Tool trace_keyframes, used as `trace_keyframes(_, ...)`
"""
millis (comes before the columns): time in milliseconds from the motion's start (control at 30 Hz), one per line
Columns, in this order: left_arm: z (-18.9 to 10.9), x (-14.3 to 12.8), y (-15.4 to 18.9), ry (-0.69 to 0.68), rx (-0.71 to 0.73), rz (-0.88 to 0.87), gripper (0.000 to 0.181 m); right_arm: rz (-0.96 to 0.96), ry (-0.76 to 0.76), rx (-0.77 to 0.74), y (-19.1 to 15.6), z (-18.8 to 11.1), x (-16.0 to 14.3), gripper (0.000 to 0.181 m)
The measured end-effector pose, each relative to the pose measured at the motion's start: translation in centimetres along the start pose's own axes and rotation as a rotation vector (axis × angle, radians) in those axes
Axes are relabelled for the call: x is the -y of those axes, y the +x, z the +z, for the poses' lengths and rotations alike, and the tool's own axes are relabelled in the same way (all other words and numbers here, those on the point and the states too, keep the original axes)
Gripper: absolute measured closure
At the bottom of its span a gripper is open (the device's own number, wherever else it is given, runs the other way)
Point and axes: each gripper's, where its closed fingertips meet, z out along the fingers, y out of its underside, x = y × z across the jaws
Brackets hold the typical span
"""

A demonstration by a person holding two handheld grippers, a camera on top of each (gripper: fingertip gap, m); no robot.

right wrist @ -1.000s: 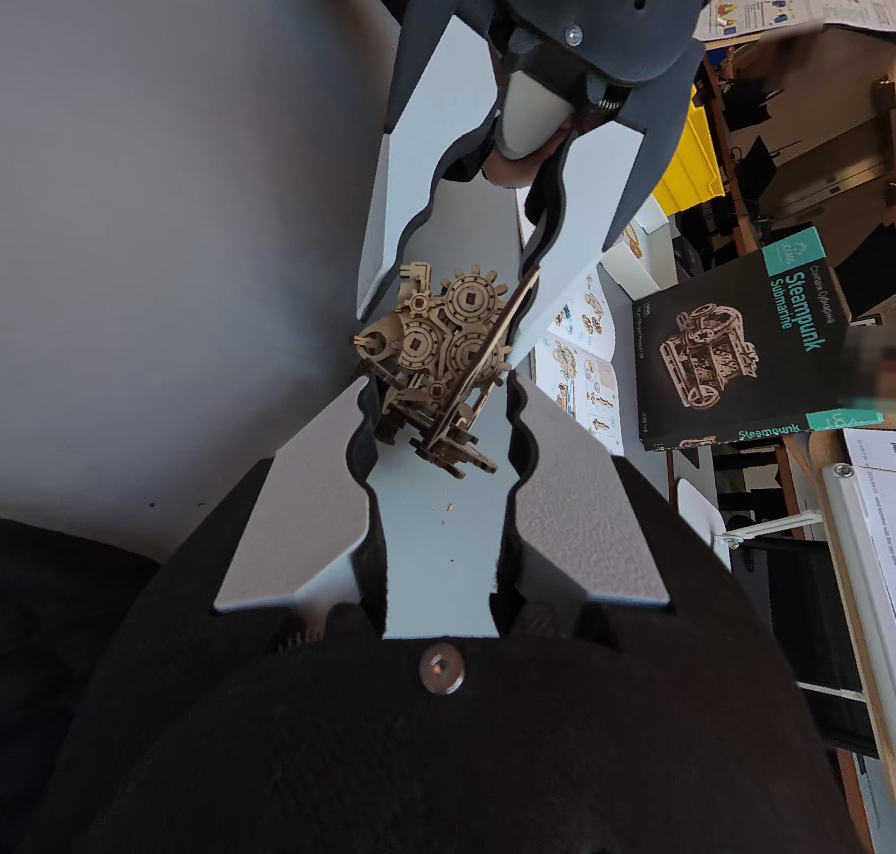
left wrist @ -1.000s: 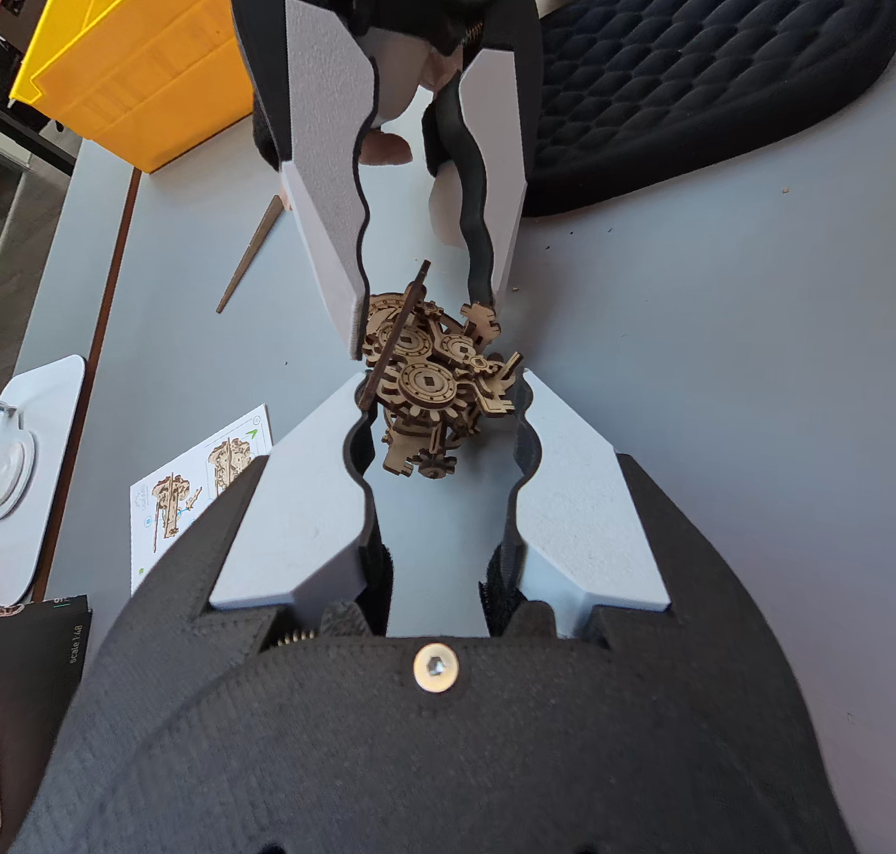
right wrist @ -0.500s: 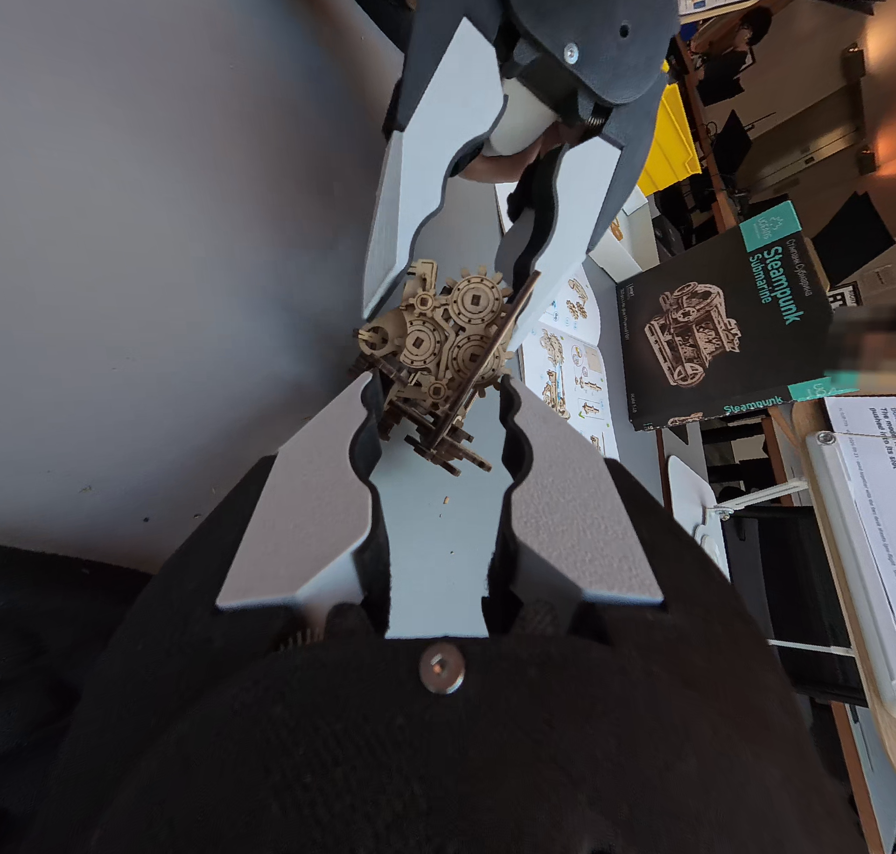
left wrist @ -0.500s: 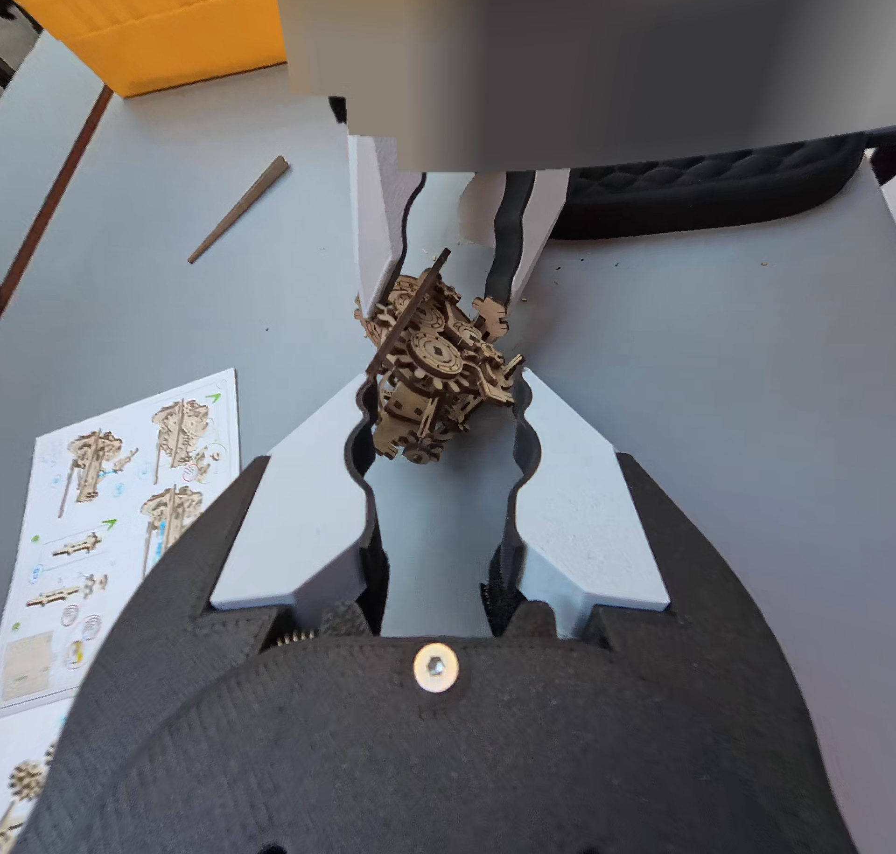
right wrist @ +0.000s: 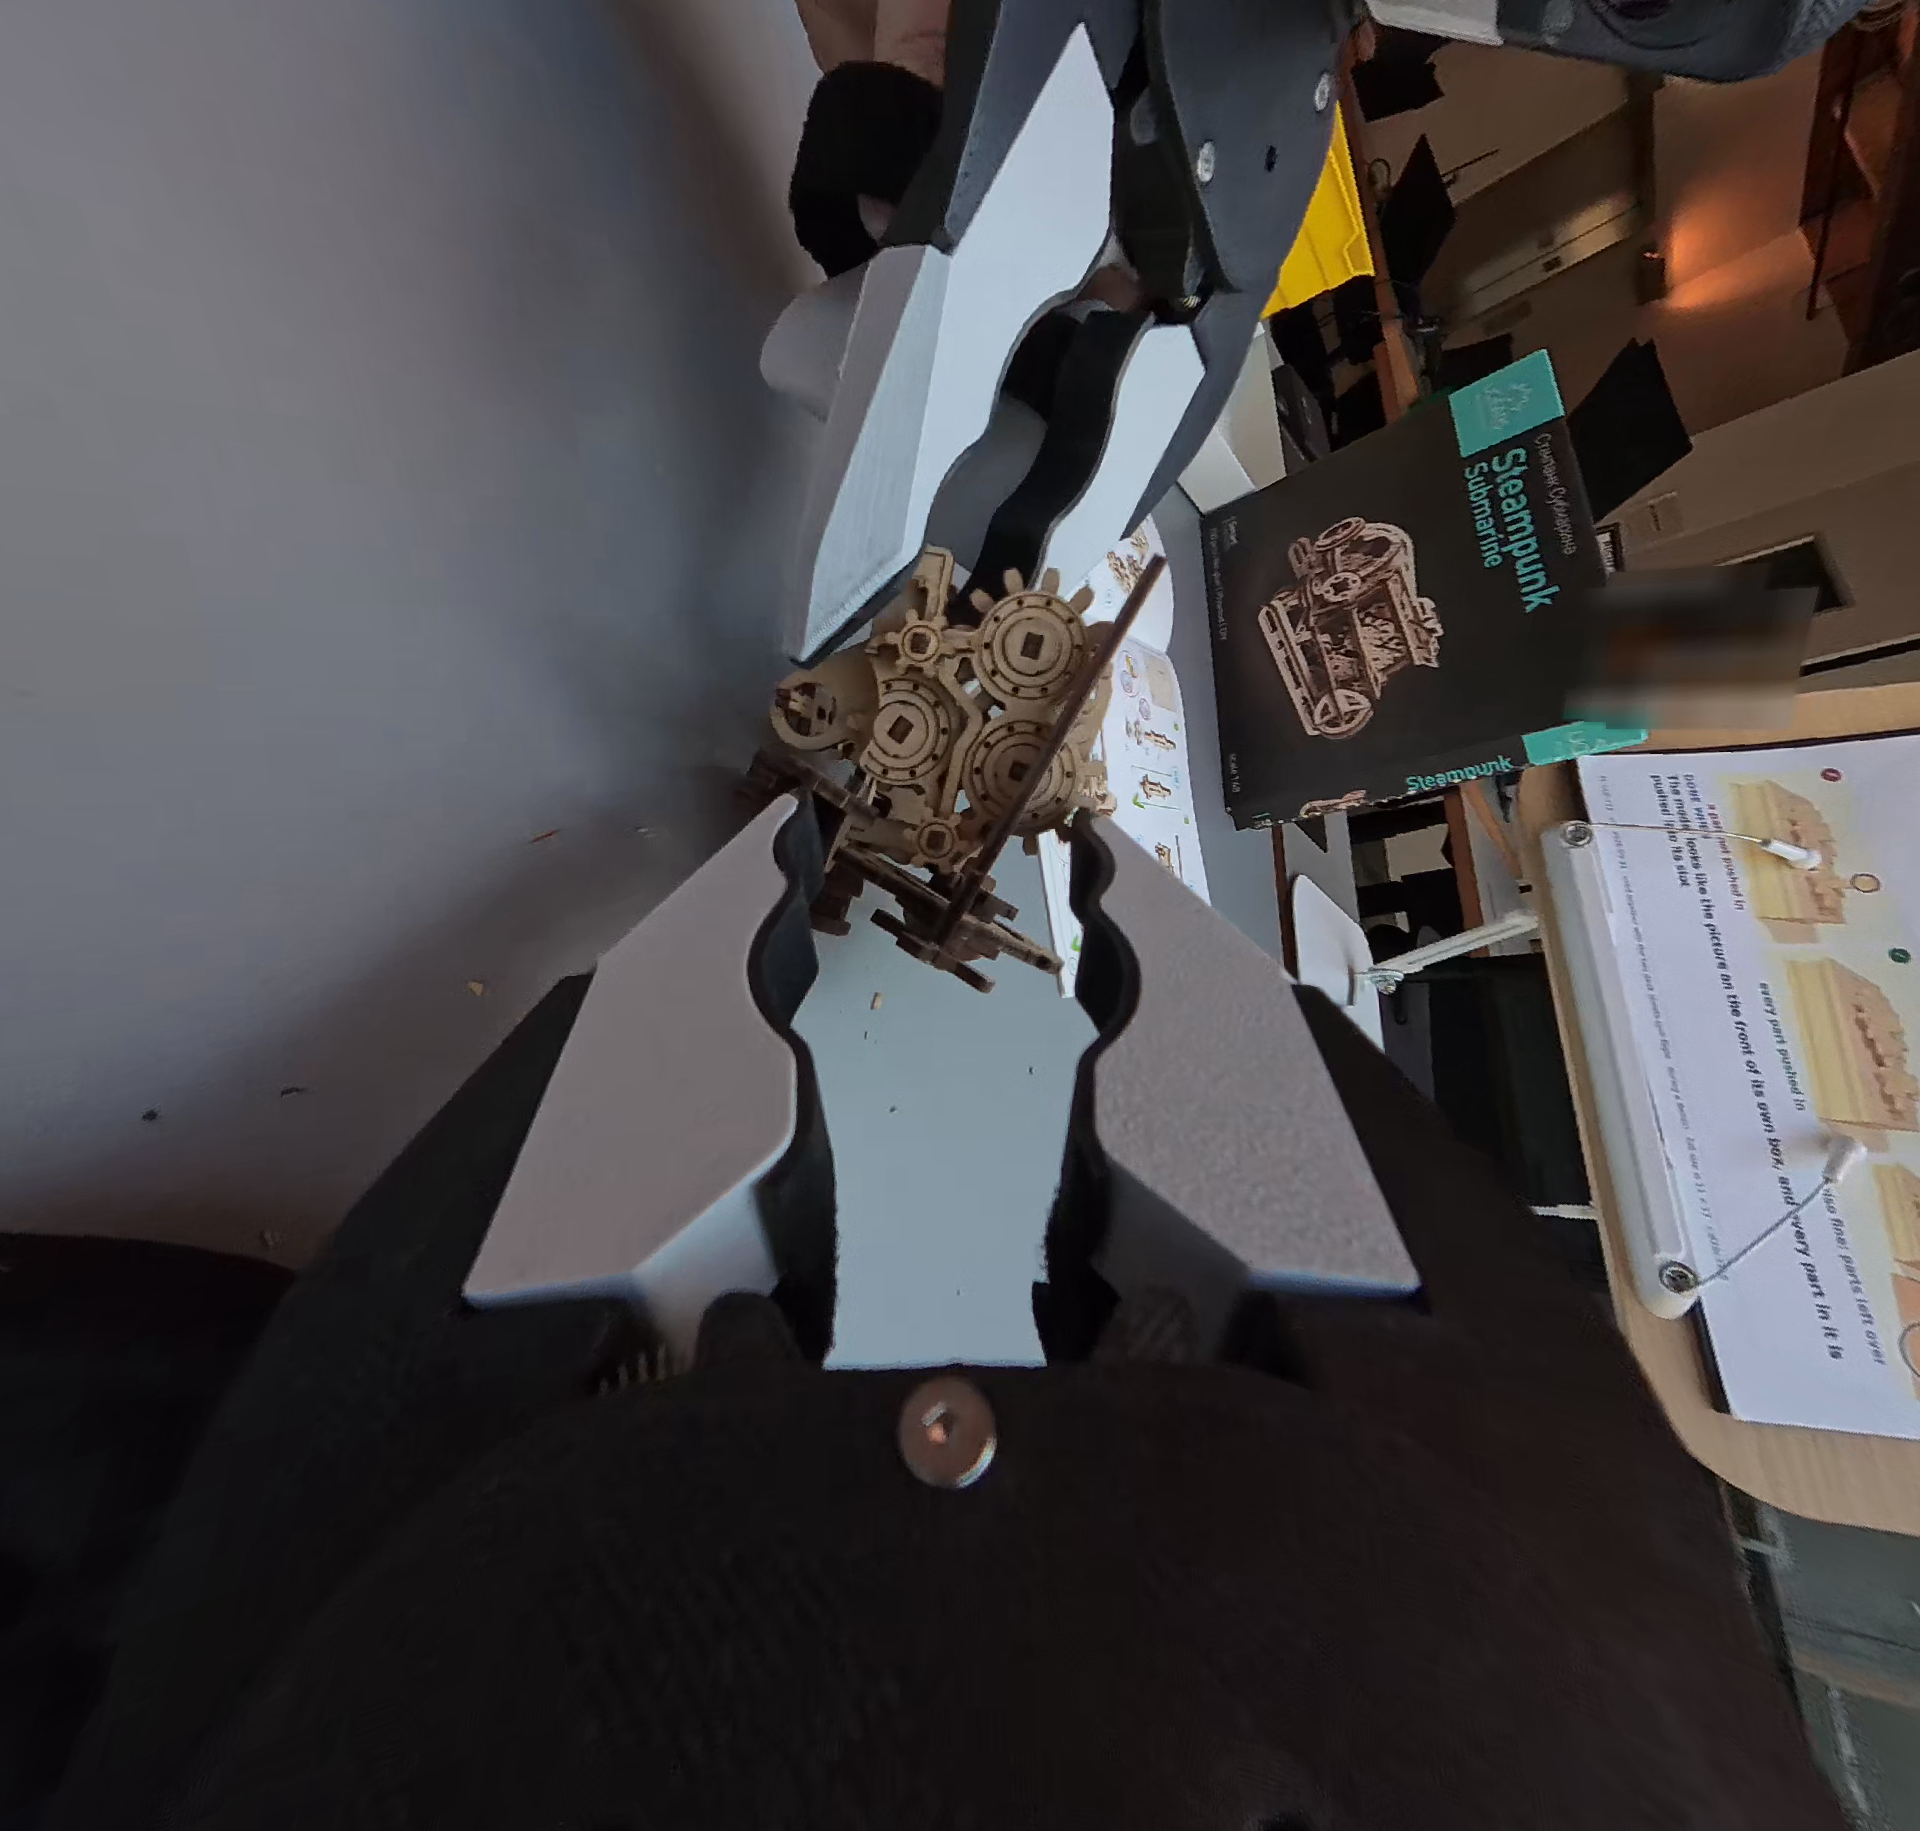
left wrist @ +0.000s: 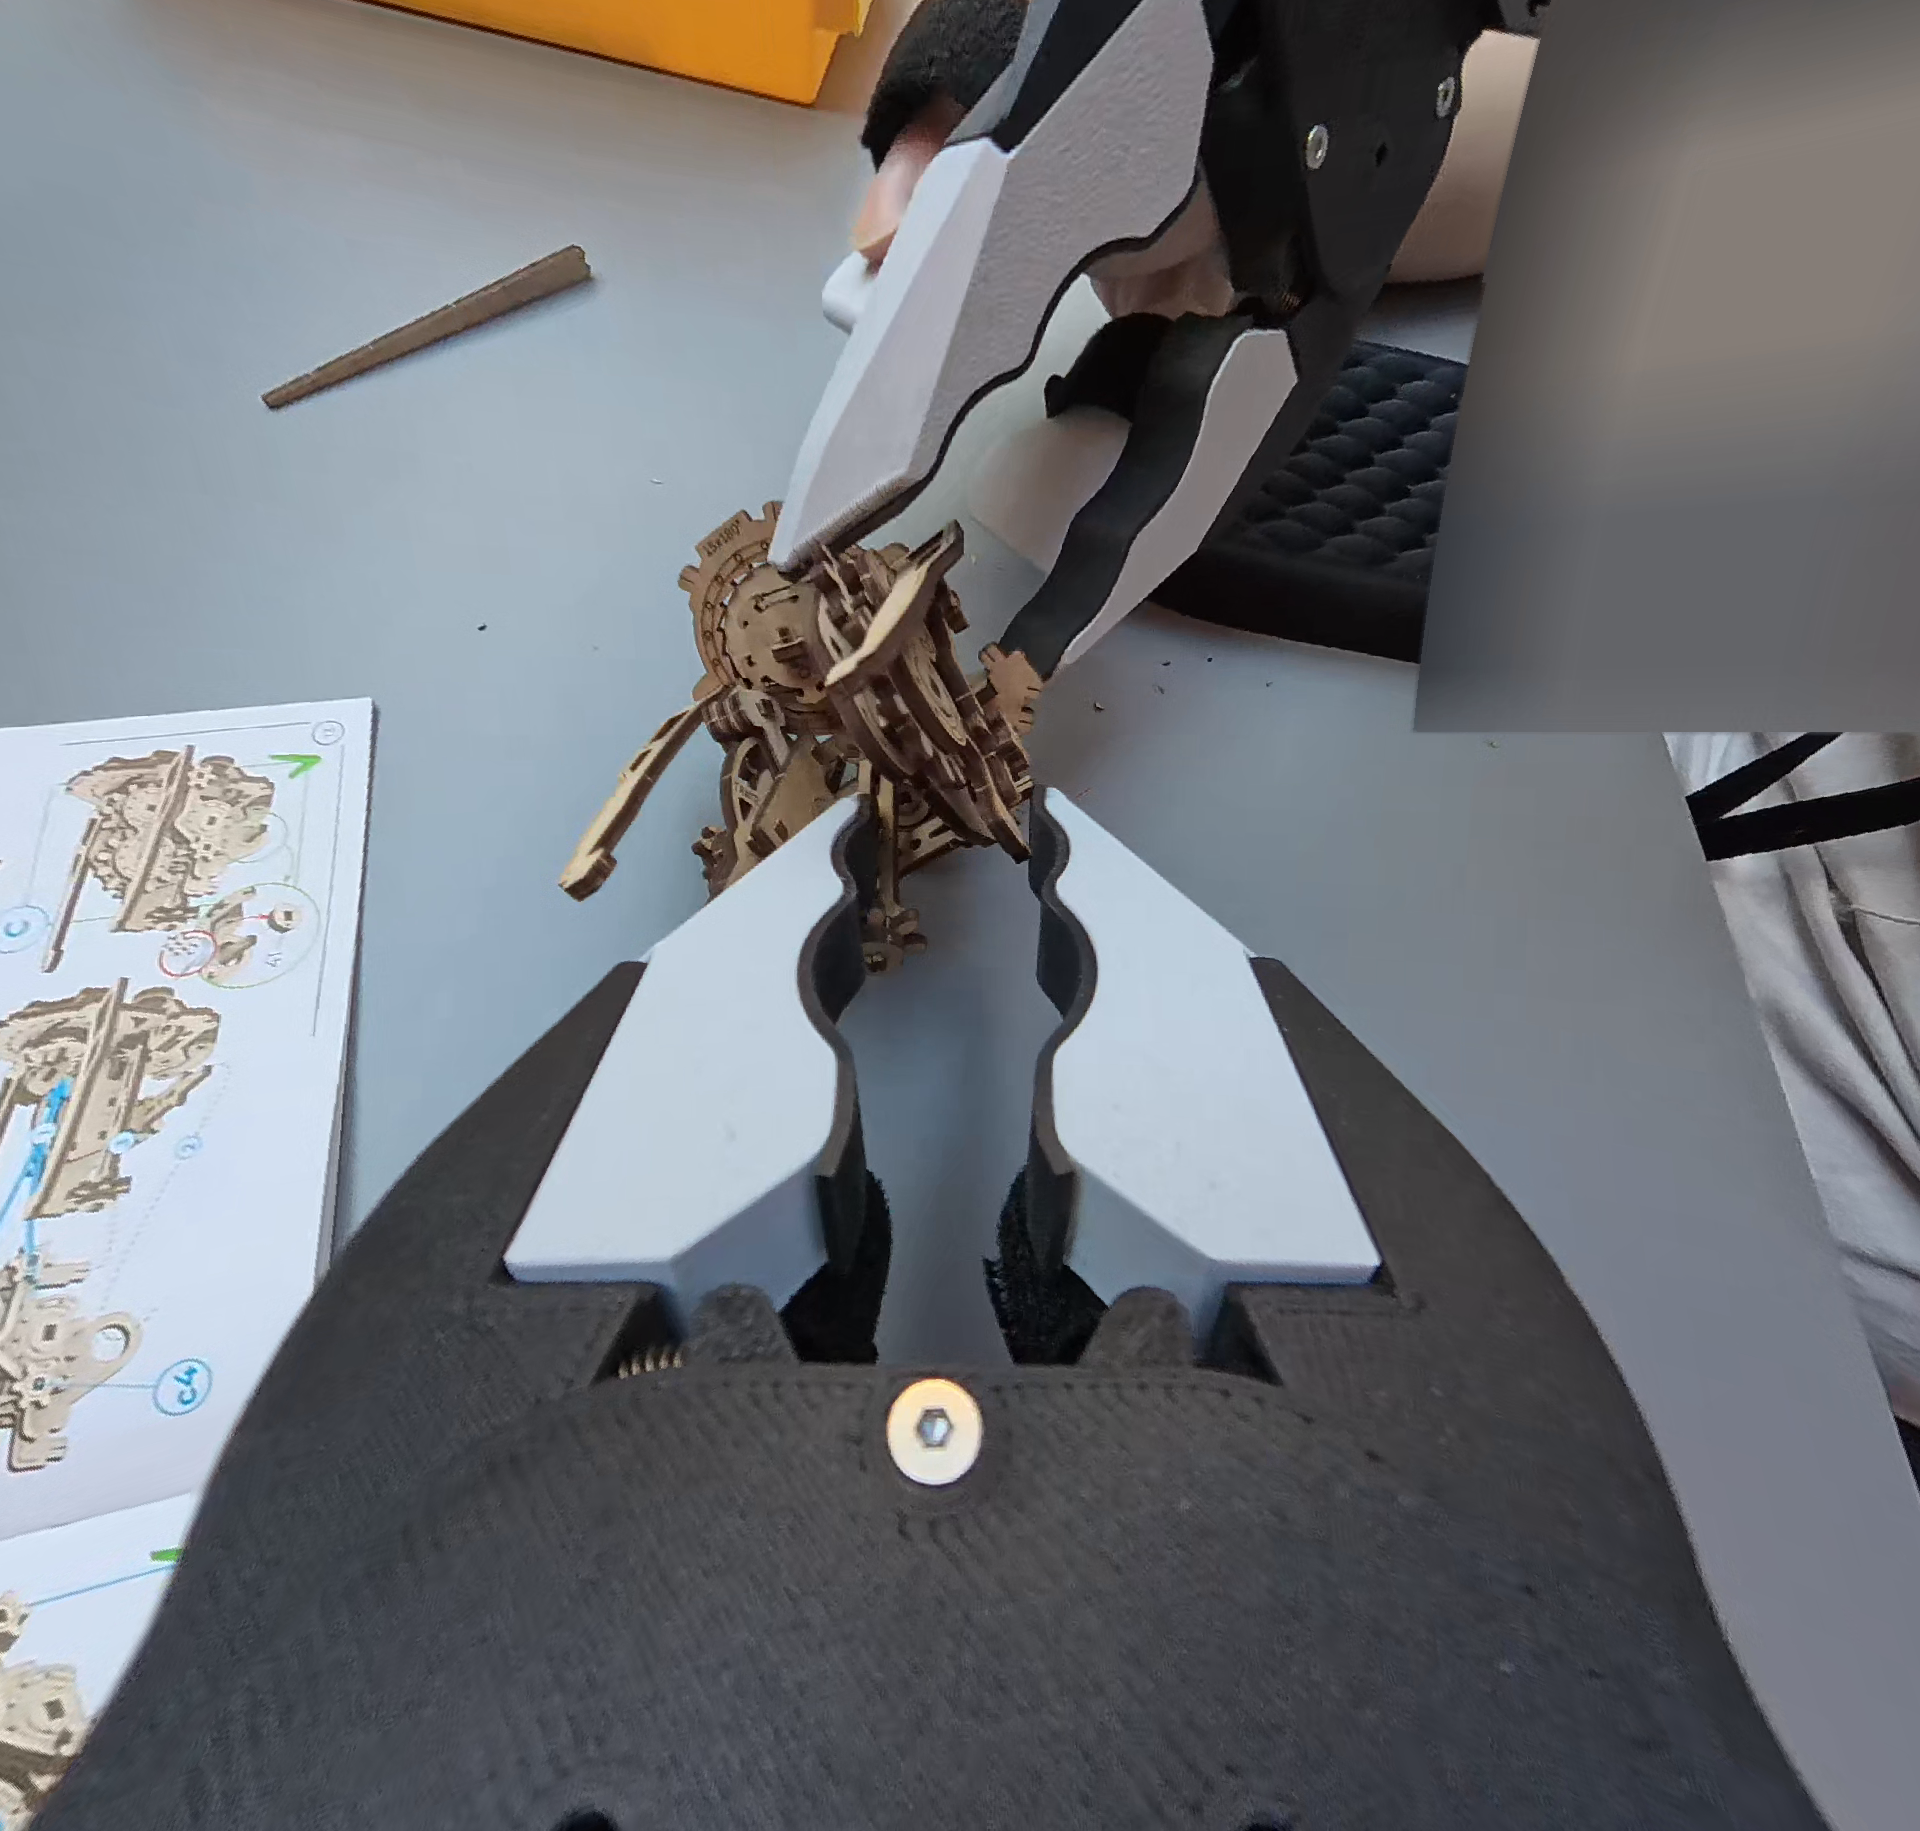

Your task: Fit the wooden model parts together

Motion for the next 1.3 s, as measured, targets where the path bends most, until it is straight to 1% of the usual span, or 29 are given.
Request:
trace_keyframes(133, 0.2, 0.1, -0.5, 0.015, 0.026, -0.018, 0.153, -0.057, -0.053, -0.042, 0.2, 0.0, -0.4, 0.134)
trace_keyframes(233, 0.2, 0.7, -0.6, 0.063, 0.02, -0.061, 0.151, -0.082, -0.079, -0.049, -0.1, 0.2, -0.6, 0.134)
trace_keyframes(333, -0.3, 1.7, -0.9, 0.135, 0.016, -0.098, 0.16, -0.068, -0.094, -0.058, 0.0, 0.3, -0.6, 0.134)
trace_keyframes(467, -0.1, 1.5, -1.2, 0.145, -0.012, -0.203, 0.161, -0.05, -0.114, -0.077, 0.3, 0.4, -0.9, 0.134)
trace_keyframes(667, 0.1, 2.3, -2.0, 0.257, -0.054, -0.328, 0.164, 0.004, -0.136, -0.085, 0.8, 0.5, -1.5, 0.134)
trace_keyframes(833, 0.1, 2.0, -1.7, 0.226, -0.081, -0.361, 0.164, -0.024, -0.1, -0.085, 0.6, 0.5, -1.2, 0.133)
trace_keyframes(1067, -0.3, 1.3, -1.1, 0.104, -0.059, -0.352, 0.165, -0.168, -0.087, -0.105, -0.1, 0.9, -1.0, 0.129)
trace_keyframes(1200, -0.5, 1.0, -0.8, 0.061, -0.068, -0.389, 0.165, -0.181, -0.055, -0.092, -0.2, 0.9, -0.5, 0.128)
trace_keyframes(1233, -0.6, 0.9, -0.7, 0.05, -0.069, -0.387, 0.165, -0.175, -0.045, -0.097, -0.1, 1.0, -0.4, 0.125)
trace_keyframes(1267, -0.6, 0.8, -0.6, 0.039, -0.07, -0.385, 0.164, -0.174, -0.036, -0.12, 0.3, 0.9, -0.1, 0.112)
trace_keyframes(1300, -0.6, 0.8, -0.5, 0.032, -0.071, -0.382, 0.164, -0.182, -0.033, -0.131, 0.7, 0.9, 0.1, 0.104)
